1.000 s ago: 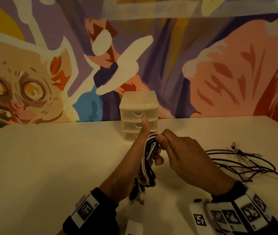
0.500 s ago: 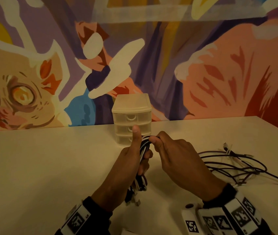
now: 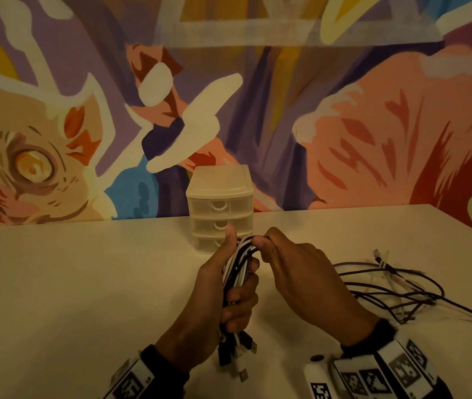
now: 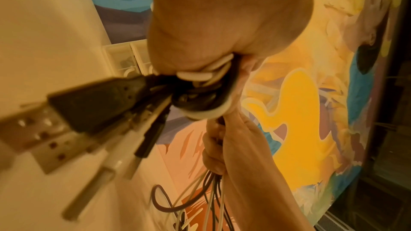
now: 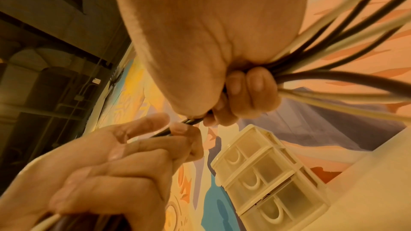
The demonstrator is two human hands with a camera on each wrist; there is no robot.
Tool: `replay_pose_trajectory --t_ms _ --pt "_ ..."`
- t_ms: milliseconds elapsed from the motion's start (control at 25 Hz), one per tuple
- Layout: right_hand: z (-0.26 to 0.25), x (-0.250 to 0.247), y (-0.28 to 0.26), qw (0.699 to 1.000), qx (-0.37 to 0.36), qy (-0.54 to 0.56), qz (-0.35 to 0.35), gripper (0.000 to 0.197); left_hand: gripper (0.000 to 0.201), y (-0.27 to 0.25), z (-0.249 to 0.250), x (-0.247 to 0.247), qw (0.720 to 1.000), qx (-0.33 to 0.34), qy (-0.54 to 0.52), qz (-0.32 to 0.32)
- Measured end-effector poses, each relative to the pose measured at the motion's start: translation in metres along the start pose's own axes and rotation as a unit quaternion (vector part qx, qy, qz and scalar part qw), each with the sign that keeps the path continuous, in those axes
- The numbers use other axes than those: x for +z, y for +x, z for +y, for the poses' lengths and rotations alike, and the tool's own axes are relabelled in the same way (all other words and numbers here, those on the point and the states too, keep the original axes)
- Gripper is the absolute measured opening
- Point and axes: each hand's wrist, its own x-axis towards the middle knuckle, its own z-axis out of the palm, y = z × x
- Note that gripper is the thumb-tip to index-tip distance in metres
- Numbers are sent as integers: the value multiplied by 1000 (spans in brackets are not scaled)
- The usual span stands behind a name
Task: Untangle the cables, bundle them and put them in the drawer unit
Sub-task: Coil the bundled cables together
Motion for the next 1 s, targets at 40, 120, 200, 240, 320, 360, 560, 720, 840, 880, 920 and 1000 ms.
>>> replay_pose_trajectory --t_ms 40,120,200,240,320,360,560,720,840,880,920,1000 --pt "-1 0 -2 999 -16 34 33 48 73 0 -1 0 1000 3 15 7" --pt "-2 0 -8 988 -39 121 86 66 70 1 0 1 998 8 63 32" --pt "-1 0 -13 975 -44 197 94 58 68 1 3 -2 993 12 102 57" --pt "2 1 -13 967 -44 234 93 52 68 2 5 -6 991 17 111 67" --pt "10 2 -16 956 -52 277 86 46 67 2 10 -14 990 25 104 93" --pt "14 3 -16 957 -57 274 75 47 66 3 12 -18 990 28 95 99" --pt "14 7 -10 960 -73 248 112 51 71 4 13 -27 997 6 53 58" --pt "11 12 -11 959 -99 261 46 51 76 5 10 -23 999 14 6 41" --pt "9 18 -14 957 -121 262 -34 46 68 7 11 -24 996 48 -17 74" --pt "10 19 -13 960 -128 247 -27 43 67 8 11 -24 995 54 -5 81" --pt "9 19 -12 961 -135 242 -5 38 67 9 10 -25 994 58 13 88" --pt "4 17 -13 946 -140 291 24 29 67 7 10 -23 992 59 45 99"
